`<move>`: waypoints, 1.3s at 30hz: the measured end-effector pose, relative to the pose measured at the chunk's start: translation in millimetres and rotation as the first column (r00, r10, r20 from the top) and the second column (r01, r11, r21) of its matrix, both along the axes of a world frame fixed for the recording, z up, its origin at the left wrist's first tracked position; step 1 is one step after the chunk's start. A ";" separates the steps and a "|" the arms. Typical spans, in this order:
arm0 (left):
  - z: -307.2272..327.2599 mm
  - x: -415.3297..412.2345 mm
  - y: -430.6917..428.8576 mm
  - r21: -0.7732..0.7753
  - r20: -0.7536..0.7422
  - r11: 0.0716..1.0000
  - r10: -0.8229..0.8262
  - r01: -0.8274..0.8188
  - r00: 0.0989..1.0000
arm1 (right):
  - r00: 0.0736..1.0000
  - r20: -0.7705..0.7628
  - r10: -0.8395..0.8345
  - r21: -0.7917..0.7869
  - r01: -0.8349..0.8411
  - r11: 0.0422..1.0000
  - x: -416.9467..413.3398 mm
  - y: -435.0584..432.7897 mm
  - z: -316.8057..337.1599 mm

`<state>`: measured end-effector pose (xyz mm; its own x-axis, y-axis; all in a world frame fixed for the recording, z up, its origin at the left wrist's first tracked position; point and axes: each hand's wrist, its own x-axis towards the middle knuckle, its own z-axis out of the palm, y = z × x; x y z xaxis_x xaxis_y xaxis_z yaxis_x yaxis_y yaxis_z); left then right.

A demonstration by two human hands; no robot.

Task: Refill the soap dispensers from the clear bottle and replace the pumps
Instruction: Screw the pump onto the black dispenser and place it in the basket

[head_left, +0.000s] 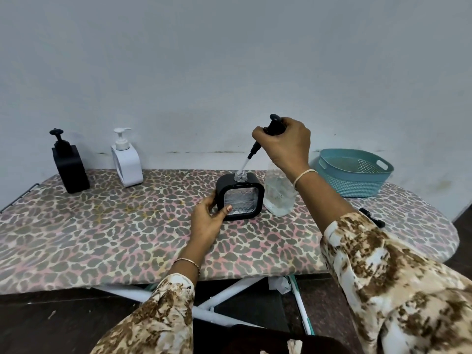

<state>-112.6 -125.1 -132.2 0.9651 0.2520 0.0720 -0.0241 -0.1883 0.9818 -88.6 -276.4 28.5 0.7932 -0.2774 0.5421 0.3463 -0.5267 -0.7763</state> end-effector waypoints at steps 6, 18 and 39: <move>1.7 -0.9 -0.5 0.002 0.007 1.000 0.004 -0.004 1.000 | 0.999 -0.041 0.032 -0.077 -0.035 0.996 8.1 0.4 -4.7; 6.6 -5.1 -1.4 -0.026 0.032 1.000 0.002 -0.001 0.999 | 0.907 -0.319 0.275 -0.208 -0.351 0.913 29.3 5.4 -52.1; 9.8 -7.6 -1.7 0.053 0.020 0.998 -0.014 0.013 1.000 | 0.959 -0.141 0.247 -0.019 -0.252 0.967 -3.2 26.0 -98.4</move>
<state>-120.2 -126.8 -122.4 0.9665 0.2344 0.1046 -0.0468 -0.2398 0.9697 -91.9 -250.4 -69.9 0.9020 -0.0428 0.4297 0.3624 -0.4659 -0.8072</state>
